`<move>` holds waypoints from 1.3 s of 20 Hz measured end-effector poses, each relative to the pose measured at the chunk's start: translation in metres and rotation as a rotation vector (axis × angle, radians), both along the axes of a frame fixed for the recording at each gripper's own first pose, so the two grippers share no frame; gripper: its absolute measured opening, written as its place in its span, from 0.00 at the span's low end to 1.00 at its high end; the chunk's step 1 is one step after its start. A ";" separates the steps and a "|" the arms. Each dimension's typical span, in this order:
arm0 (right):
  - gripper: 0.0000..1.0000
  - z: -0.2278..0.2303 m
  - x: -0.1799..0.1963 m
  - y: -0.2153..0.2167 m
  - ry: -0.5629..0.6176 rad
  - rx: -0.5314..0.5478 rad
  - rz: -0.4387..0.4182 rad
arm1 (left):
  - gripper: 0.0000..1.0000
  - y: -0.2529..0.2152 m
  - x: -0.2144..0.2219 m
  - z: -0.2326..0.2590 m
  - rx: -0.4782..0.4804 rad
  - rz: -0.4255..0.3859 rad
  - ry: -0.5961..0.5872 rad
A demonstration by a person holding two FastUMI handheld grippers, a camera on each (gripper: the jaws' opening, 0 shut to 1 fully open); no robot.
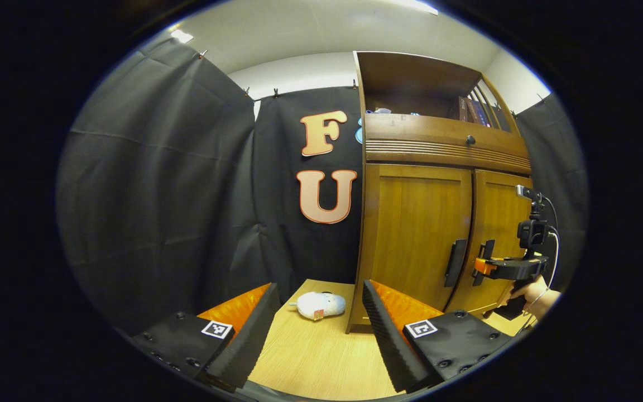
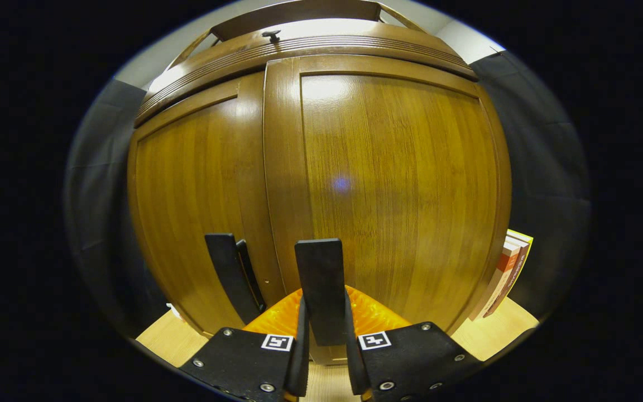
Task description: Open the right door of the double-door shoe cabinet with the right hand, and open the left door with the left hand.
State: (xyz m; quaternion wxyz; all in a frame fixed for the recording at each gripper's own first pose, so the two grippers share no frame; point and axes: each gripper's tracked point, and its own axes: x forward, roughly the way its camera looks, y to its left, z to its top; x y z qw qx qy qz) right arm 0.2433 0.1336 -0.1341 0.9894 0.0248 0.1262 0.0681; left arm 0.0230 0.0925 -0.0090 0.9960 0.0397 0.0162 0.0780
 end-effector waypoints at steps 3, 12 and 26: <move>0.34 0.003 -0.032 -0.011 -0.011 0.001 0.028 | 1.00 -0.004 -0.008 0.004 0.000 -0.008 -0.007; 0.31 0.014 -0.117 -0.073 0.000 -0.003 0.019 | 0.96 -0.032 -0.024 0.004 0.004 -0.047 -0.002; 0.09 0.028 -0.177 -0.180 0.013 -0.034 -0.041 | 0.96 -0.127 -0.002 0.004 0.016 -0.124 0.008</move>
